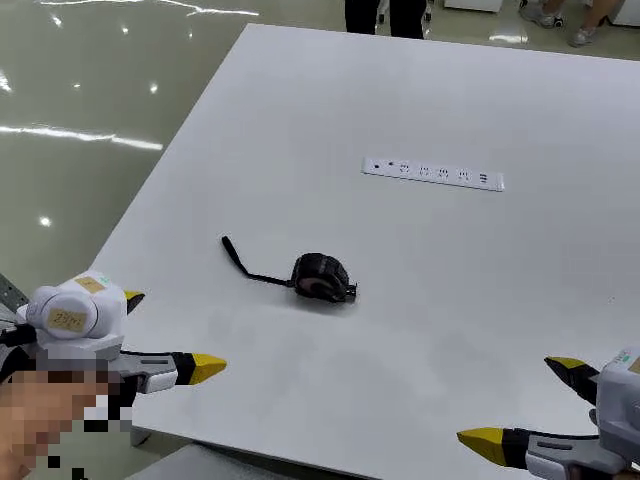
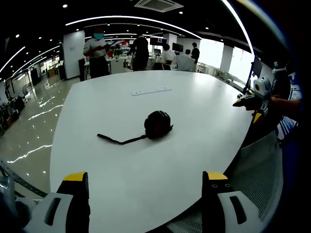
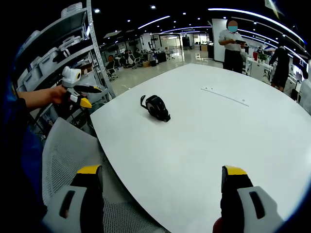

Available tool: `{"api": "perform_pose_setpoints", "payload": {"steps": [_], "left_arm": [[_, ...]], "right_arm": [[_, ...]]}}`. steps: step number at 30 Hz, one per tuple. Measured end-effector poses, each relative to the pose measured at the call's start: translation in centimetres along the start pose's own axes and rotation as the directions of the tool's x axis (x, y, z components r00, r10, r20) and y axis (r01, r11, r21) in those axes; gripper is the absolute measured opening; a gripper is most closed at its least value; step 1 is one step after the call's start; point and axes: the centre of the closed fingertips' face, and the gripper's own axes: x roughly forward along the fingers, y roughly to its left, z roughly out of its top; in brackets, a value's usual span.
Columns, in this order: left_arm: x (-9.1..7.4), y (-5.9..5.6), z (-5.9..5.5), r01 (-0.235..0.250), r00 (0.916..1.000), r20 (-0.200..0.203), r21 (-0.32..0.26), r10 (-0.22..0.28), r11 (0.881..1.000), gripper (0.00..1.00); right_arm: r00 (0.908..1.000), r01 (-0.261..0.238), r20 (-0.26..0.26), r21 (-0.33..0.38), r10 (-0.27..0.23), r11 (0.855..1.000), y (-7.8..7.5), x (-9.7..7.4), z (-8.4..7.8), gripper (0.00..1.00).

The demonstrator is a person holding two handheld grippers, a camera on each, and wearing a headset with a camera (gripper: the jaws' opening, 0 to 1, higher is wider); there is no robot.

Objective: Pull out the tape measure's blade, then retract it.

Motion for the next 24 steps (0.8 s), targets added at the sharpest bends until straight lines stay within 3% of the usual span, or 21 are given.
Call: {"api": "perform_pose_setpoints", "payload": {"steps": [6,14,24], "left_arm": [[-0.4,0.4,-0.3,0.004,1.0,-0.001,0.019,-0.004,1.0,0.93],[-0.6,0.4,0.5,0.006,1.0,0.006,0.022,-0.006,1.0,0.93],[1.4,0.2,2.0,0.024,0.9997,0.001,0.03,-0.024,0.999,0.92]], "right_arm": [[1.0,-0.008,0.001,-0.008,0.008,1.0,0.2,0.3,0.2,0.99],[0.9998,-0.019,-0.012,-0.017,0.018,1.0,-0.4,0.6,0.7,0.98],[0.999,-0.038,-0.022,-0.037,0.038,0.999,-1.6,1.4,2.0,0.97]]}}
